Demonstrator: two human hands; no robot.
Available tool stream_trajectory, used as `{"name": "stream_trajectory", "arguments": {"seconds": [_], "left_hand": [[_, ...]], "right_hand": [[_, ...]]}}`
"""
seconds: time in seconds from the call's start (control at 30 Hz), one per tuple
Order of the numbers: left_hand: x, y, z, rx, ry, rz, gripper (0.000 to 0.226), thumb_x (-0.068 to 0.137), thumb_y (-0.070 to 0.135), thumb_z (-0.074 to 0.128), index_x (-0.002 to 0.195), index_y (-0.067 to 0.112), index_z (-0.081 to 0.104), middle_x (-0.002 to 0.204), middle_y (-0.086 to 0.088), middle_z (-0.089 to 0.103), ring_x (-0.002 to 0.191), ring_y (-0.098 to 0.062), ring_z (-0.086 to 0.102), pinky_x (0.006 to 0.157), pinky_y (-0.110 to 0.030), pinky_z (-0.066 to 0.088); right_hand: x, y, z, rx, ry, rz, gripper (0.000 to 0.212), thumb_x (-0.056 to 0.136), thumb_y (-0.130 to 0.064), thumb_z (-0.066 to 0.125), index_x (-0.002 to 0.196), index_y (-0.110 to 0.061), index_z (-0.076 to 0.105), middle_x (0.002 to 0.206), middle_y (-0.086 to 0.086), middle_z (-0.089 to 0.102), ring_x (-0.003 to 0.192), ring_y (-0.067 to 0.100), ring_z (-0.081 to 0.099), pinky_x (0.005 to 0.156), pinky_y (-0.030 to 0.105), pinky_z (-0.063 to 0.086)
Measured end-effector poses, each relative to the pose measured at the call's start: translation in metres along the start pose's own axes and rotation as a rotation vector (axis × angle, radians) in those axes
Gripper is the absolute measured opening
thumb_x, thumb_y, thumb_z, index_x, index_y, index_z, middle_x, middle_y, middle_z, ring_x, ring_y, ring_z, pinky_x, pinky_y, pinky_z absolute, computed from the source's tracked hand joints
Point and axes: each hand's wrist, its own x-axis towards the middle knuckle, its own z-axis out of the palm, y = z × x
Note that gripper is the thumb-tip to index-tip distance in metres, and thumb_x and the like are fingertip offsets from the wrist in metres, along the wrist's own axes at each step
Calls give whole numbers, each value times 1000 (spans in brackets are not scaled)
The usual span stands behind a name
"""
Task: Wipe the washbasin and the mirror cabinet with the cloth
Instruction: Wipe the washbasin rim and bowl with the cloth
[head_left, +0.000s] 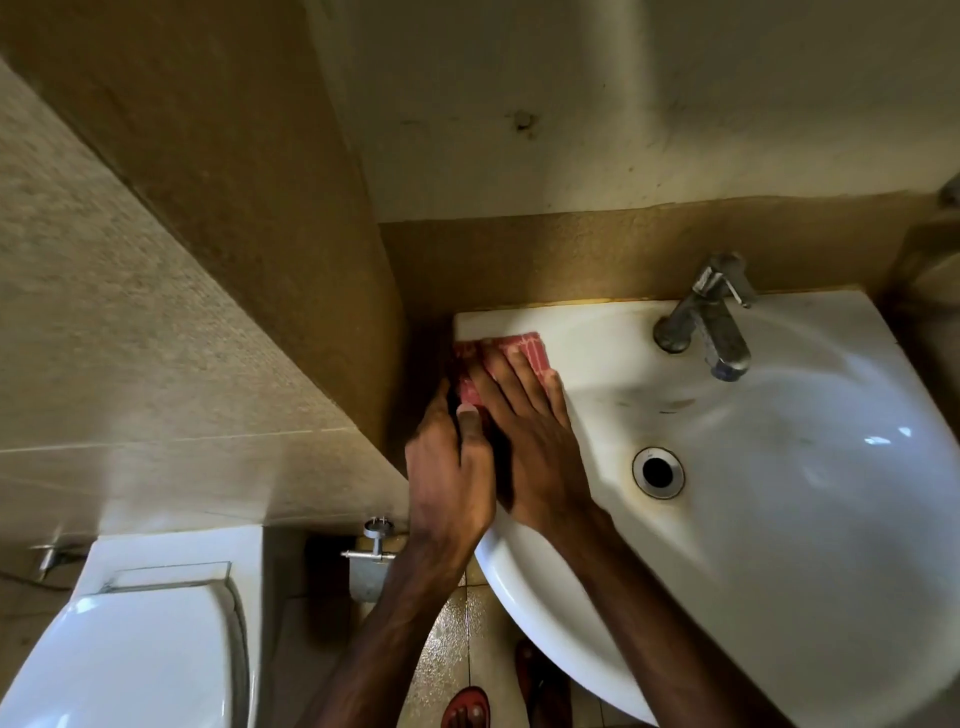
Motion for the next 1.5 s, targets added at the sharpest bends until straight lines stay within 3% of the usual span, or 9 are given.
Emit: {"name": "stream_trajectory", "arguments": {"seconds": [0.07,0.17,0.3,0.47,0.6,0.7,0.8,0.9,1.5], "left_hand": [[0,2,3,25,-14,53,37,107,12,43,141,10,57,136,-5,65,114,-7,52,84,11,24],[3,3,10,48,-57,168,37,109,14,37,141,15,55,131,0,66,114,-12,62,93,-10,41],[15,4,19,87,-106,199,49,105,21,35,153,18,44,154,3,51,141,-10,47,118,-23,36],[22,-3,23,191,-170,244,56,101,31,31,155,19,40,157,2,46,146,-13,41,123,-34,34],[24,-2,26,306,-173,238,56,101,32,31,153,15,43,156,-4,47,146,-20,42,122,-34,34],[25,1,26,417,-200,274,69,95,45,18,150,14,47,155,-6,48,147,-21,41,121,-29,29],[30,0,22,523,-240,282,52,98,21,38,149,14,48,158,-5,44,149,-20,37,121,-29,29],[33,3,20,580,-242,294,58,91,5,46,148,17,48,160,-2,41,148,-18,37,118,-32,37],[30,1,23,607,-251,330,68,87,6,45,153,19,42,164,0,35,152,-18,32,121,-30,33]], "right_hand": [[20,11,-4,-25,10,9,67,102,-51,28,163,-23,29,172,0,26,162,19,10,130,50,12],[44,17,-10,-82,19,66,68,102,-53,24,159,-19,38,167,5,37,160,24,22,129,51,19],[24,17,-11,-23,48,73,67,102,-48,22,164,-24,27,173,-1,23,162,17,10,131,47,9],[8,37,-11,-79,9,78,66,105,-53,21,166,-29,17,175,-6,12,162,14,4,131,46,8],[37,45,-18,-127,51,155,69,105,-58,19,165,-26,26,172,-2,24,161,19,16,129,48,16],[23,37,-14,-123,77,213,66,106,-53,21,166,-26,20,174,-3,16,162,18,9,131,47,9],[-6,39,-14,-129,75,196,66,107,-49,28,167,-24,17,175,-2,14,162,19,9,130,49,11],[5,61,-25,-126,85,192,66,105,-49,33,165,-22,24,173,1,23,159,23,21,127,53,20],[3,80,-29,-271,325,278,59,108,-38,39,158,-8,40,162,16,42,154,36,33,127,53,22]]}}
